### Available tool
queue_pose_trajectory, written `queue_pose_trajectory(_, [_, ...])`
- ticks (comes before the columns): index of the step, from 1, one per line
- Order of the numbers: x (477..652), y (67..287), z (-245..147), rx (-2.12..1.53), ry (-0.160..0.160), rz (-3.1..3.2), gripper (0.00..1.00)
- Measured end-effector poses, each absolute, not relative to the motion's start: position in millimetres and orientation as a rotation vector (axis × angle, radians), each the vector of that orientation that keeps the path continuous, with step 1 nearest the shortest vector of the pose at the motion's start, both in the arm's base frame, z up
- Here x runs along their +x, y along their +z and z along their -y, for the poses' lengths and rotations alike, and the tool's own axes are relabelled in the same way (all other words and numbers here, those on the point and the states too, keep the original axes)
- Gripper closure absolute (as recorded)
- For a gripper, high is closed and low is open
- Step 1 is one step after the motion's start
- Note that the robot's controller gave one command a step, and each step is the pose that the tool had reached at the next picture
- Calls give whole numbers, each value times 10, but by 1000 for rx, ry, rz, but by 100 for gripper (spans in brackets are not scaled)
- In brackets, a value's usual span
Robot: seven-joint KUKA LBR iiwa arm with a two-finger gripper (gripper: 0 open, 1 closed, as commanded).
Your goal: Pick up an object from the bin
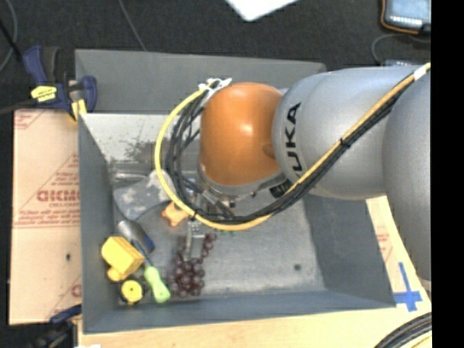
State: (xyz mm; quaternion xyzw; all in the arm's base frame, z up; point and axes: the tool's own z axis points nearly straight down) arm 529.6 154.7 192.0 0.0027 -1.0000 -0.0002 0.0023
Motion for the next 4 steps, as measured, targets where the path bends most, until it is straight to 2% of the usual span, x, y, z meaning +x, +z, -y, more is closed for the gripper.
queue_pose_trajectory(1, [5309,1964,-1537,1,-3,3144,0])
queue_pose_trajectory(2, [5257,1660,-1465,251,-4,3141,0])
queue_pose_trajectory(3, [5069,1317,-1265,729,-1,3057,0])
queue_pose_trajectory(4, [5095,1248,-1244,903,0,3017,0])
